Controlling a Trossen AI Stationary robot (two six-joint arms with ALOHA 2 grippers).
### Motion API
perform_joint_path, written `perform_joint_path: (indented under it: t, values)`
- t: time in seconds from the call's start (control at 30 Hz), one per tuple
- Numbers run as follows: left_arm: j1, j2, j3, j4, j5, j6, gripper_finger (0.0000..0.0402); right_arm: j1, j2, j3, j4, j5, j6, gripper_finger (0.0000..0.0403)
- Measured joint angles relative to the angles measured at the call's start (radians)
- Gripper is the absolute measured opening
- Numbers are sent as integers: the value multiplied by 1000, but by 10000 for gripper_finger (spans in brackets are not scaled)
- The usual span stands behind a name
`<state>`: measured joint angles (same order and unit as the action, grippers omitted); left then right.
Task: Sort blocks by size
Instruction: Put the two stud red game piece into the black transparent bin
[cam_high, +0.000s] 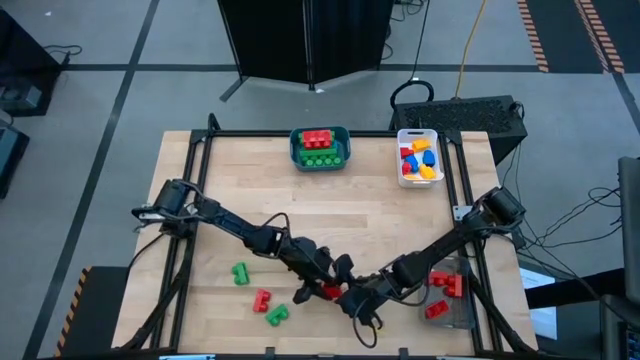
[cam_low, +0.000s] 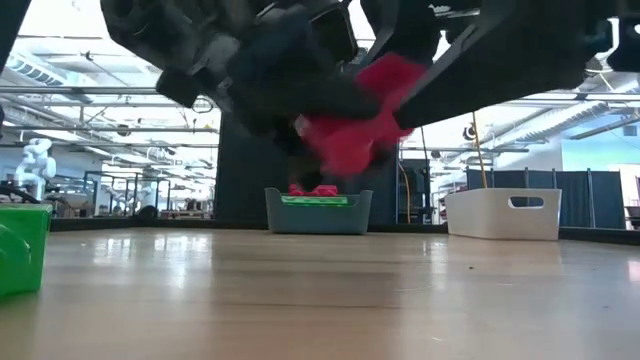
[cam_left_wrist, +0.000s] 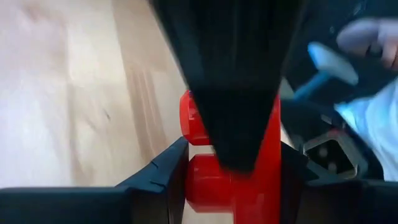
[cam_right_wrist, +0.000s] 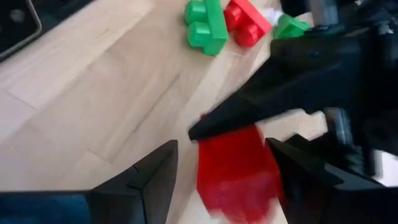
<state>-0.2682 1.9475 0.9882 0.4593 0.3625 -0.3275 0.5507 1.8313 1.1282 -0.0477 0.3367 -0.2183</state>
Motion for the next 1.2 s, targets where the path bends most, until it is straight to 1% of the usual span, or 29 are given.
perform_joint_path:
  t: [0.3, 0.5, 0.6, 0.7, 0.8, 0.9, 1.0, 1.07, 1.13, 1.2]
  values:
    - [13, 0, -1, 12, 6, -5, 152, 0, 0, 0, 1, 2, -4, 181]
    - [15, 1, -2, 22, 60, -11, 152, 0, 0, 1, 1, 3, -7, 146]
    - [14, 1, -3, 28, 68, -13, 152, 0, -1, 2, 1, 3, -7, 138]
    - [14, 1, -3, 34, 72, -13, 157, 0, -1, 2, -1, 4, -7, 139]
    - [16, 1, -3, 43, 75, -7, 177, 0, -2, 2, -5, 3, -3, 140]
    - [28, 0, -3, 26, 85, -8, 208, 2, 0, 0, -26, -2, -3, 138]
    - [48, 0, -3, -34, 131, -27, 241, 2, -3, -1, -61, 6, 3, 138]
    - [64, 0, -3, -79, 166, -32, 258, 5, -9, -1, -101, 43, 23, 138]
    - [75, -6, -3, -129, 189, -47, 268, 12, -21, -1, -175, 77, 48, 138]
    - [80, -19, -3, -189, 189, -52, 272, 19, -38, -2, -226, 91, 83, 138]
